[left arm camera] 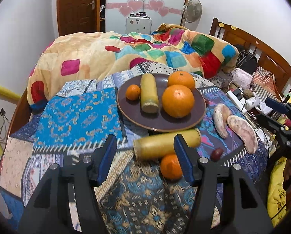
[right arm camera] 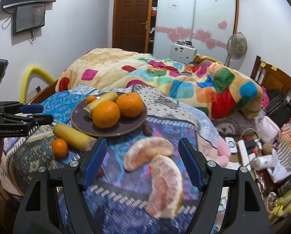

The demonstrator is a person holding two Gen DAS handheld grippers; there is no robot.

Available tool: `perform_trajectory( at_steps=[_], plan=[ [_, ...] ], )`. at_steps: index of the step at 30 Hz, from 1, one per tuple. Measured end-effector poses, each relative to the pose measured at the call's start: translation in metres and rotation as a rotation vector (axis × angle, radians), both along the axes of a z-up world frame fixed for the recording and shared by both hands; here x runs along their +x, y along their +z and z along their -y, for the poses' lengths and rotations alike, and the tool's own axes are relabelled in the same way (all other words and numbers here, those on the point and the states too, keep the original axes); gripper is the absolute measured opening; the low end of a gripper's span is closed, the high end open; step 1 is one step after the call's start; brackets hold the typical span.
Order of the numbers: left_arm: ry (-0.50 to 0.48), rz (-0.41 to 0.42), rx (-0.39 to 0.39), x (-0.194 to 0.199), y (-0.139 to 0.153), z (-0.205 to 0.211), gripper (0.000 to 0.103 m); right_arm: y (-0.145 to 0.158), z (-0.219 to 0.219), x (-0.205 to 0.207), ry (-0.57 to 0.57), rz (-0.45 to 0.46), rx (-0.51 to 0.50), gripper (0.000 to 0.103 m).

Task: Organize fruits
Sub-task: 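Reach the left tool toward a tangerine while the right tool grasps a pomelo segment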

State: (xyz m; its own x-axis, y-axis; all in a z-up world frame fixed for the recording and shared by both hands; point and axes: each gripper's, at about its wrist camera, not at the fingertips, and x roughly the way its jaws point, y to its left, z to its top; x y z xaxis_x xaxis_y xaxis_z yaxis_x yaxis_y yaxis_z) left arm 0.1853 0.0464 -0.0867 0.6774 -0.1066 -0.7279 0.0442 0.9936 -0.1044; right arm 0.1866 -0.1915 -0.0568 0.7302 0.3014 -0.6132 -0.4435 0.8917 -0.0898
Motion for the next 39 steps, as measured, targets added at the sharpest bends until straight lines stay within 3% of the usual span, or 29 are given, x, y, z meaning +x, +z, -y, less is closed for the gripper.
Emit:
perform_trajectory(
  at_steps=[11,30,37,39],
  plan=[
    [-0.039,-0.051,-0.006,-0.02,-0.023,0.028,0.06,-0.024,0.032,-0.012,-0.04,-0.04,-0.022,0.079],
    [-0.066,-0.087,-0.023,0.005,-0.058,0.039,0.06,-0.078,0.041,0.023,-0.067,-0.16,-0.017,0.078],
    [-0.063,-0.065,0.002,0.004,-0.059,0.04,0.051,-0.077,0.038,0.023,-0.044,-0.151,-0.001,0.051],
    [-0.054,-0.06,-0.007,0.004,-0.059,0.038,0.047,-0.078,0.037,0.022,-0.055,-0.136,-0.009,0.049]
  ],
)
